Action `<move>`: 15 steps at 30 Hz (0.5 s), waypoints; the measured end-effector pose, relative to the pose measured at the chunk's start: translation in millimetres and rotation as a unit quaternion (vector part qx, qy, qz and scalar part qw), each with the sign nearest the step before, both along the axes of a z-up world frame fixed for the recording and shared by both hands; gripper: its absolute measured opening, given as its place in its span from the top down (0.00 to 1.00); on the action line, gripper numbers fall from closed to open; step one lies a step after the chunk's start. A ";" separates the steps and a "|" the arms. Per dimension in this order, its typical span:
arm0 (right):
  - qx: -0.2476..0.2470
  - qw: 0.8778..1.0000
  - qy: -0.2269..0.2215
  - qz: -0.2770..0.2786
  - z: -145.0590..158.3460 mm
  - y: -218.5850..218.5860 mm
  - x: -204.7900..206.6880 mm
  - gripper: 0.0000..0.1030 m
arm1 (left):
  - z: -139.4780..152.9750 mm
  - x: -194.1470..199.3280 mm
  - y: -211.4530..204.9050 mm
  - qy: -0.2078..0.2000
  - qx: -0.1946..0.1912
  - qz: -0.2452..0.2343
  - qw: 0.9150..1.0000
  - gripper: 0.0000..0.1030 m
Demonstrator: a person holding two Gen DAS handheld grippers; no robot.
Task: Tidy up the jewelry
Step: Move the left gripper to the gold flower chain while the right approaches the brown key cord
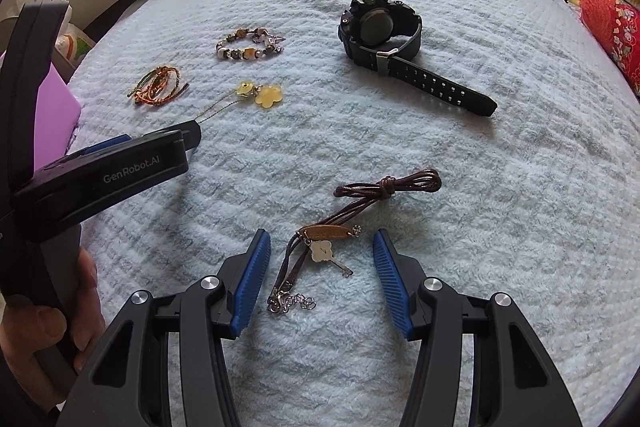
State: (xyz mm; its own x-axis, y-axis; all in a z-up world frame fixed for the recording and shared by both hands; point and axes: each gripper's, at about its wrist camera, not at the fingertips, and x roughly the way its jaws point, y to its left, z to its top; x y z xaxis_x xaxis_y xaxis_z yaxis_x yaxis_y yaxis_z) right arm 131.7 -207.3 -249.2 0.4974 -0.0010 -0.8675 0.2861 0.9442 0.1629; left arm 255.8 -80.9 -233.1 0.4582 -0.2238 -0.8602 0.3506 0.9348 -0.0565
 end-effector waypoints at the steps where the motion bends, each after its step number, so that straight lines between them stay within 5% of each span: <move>1: -0.004 1.000 0.000 0.001 0.0 0.7 0.4 0.50 | -0.9 1.2 -0.4 0.000 -0.001 0.000 1.000 0.21; 7: -0.019 1.000 -0.002 0.003 0.0 4.2 -0.5 0.50 | -4.9 3.1 -7.0 -0.007 0.008 -0.009 1.000 0.25; 15: -0.026 1.000 -0.004 0.006 -0.8 7.2 -1.8 0.50 | -4.8 -10.1 -13.2 -0.020 0.020 -0.041 0.999 0.42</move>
